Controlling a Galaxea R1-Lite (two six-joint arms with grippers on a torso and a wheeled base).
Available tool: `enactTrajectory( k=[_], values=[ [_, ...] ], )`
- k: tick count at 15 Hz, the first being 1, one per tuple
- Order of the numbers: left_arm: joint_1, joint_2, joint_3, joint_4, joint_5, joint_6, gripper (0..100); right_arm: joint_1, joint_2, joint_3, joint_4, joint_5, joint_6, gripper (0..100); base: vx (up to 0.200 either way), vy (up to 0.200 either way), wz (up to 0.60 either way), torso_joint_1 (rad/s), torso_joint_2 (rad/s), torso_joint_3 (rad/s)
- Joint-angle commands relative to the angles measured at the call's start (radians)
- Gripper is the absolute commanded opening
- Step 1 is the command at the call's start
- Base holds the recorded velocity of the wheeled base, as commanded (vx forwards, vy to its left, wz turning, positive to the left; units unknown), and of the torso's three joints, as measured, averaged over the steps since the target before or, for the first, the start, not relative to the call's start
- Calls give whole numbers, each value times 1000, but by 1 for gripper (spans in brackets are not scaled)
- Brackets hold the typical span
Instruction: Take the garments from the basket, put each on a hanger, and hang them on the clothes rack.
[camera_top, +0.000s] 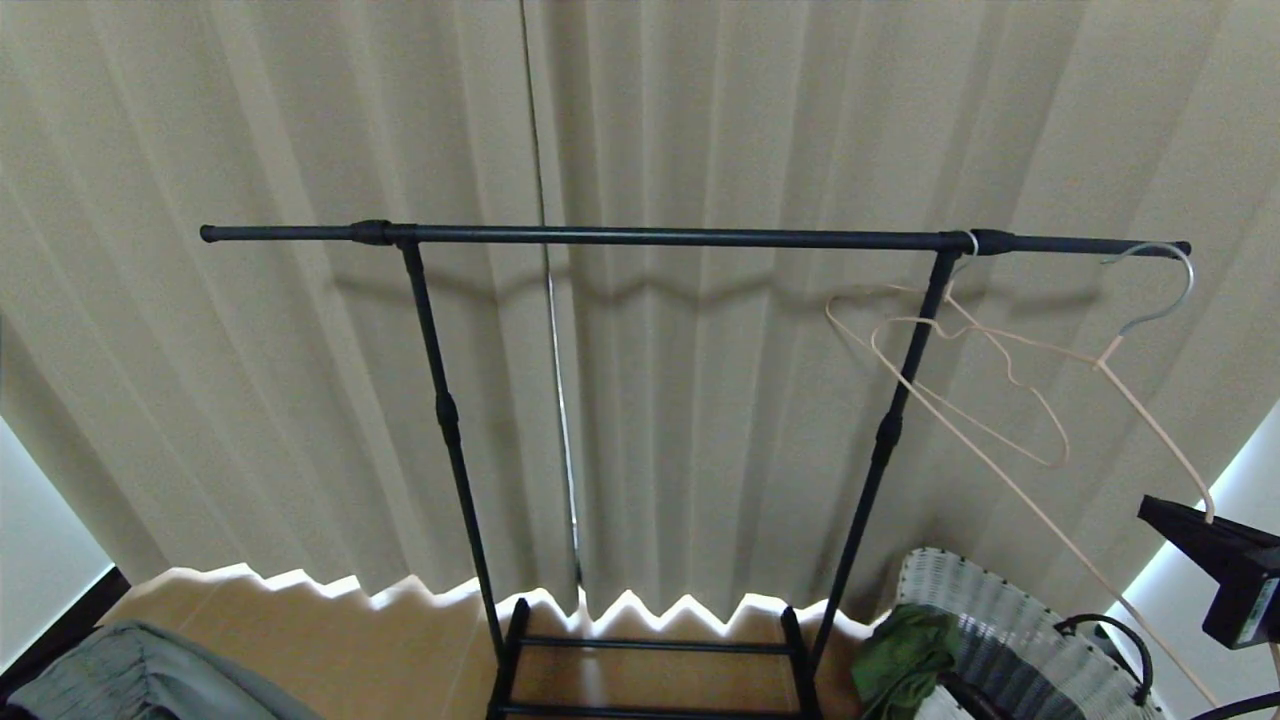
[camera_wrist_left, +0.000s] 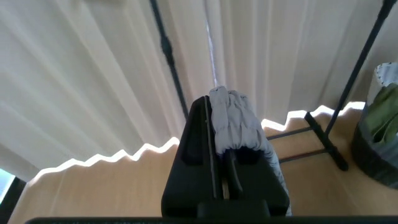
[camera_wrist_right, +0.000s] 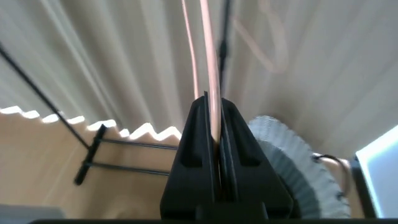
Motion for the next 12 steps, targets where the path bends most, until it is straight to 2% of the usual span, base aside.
enactTrajectory(
  k=[1, 5, 7, 8, 10, 12],
  values=[
    [-1, 1, 8, 0, 1, 0, 0, 13, 5, 4, -2, 1, 0, 0, 0, 200, 0, 2, 2, 7],
    [-7, -4, 22, 3, -2, 14, 0, 86, 7, -2, -2, 1, 1, 0, 0, 0, 0, 0, 0, 0],
    [-39, 4, 17, 4, -2, 14, 0, 137, 11, -10, -2, 1, 0, 0, 0, 0, 0, 0, 0, 0],
    [-66, 33, -9, 6, 1, 18, 0, 194, 17, -15, 0, 1, 0, 0, 0, 0, 0, 0, 0, 0],
    [-66, 93, -52, 7, 1, 38, 0, 250, 36, -19, -3, 1, 0, 0, 0, 0, 0, 0, 0, 0],
    [-64, 239, -179, 7, 5, 35, 0, 313, 76, -53, -8, 1, 1, 0, 0, 0, 0, 0, 0, 0]
  ],
)
